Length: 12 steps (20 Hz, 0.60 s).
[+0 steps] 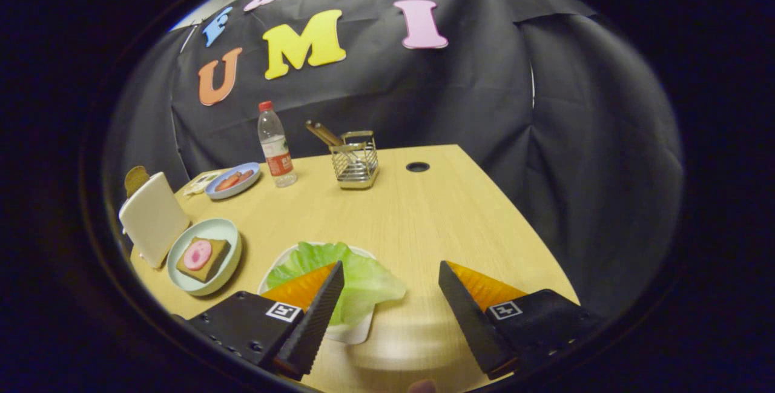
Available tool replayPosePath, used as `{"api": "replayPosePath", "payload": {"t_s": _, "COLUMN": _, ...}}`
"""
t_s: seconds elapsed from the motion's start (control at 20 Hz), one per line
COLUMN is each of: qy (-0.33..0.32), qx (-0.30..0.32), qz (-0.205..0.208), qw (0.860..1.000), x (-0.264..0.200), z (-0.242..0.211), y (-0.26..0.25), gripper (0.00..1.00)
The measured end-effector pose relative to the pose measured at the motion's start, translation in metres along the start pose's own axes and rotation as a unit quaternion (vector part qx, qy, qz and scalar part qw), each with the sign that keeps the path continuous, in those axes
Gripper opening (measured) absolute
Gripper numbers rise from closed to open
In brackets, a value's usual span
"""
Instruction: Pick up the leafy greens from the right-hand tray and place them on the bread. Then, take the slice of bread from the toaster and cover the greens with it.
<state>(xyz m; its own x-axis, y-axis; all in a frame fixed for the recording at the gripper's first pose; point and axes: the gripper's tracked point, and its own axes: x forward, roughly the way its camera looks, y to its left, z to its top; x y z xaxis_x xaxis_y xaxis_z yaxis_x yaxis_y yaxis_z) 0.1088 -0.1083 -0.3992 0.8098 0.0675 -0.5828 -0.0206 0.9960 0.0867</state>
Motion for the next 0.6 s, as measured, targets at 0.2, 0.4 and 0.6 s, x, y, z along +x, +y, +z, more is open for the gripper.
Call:
{"api": "replayPosePath", "payload": {"t_s": 0.2, "qy": 0.026, "qx": 0.004, "qz": 0.005, "qw": 1.000, "x": 0.017, "z": -0.013, "y": 0.007, "gripper": 0.96}}
{"api": "replayPosePath", "payload": {"t_s": 0.4, "qy": 0.043, "qx": 0.013, "qz": 0.008, "qw": 0.999, "x": 0.022, "z": -0.022, "y": 0.015, "gripper": 0.76}}
{"api": "replayPosePath", "payload": {"t_s": 0.6, "qy": 0.045, "qx": 0.011, "qz": -0.002, "qw": 0.999, "x": 0.023, "z": -0.022, "y": 0.015, "gripper": 0.53}}
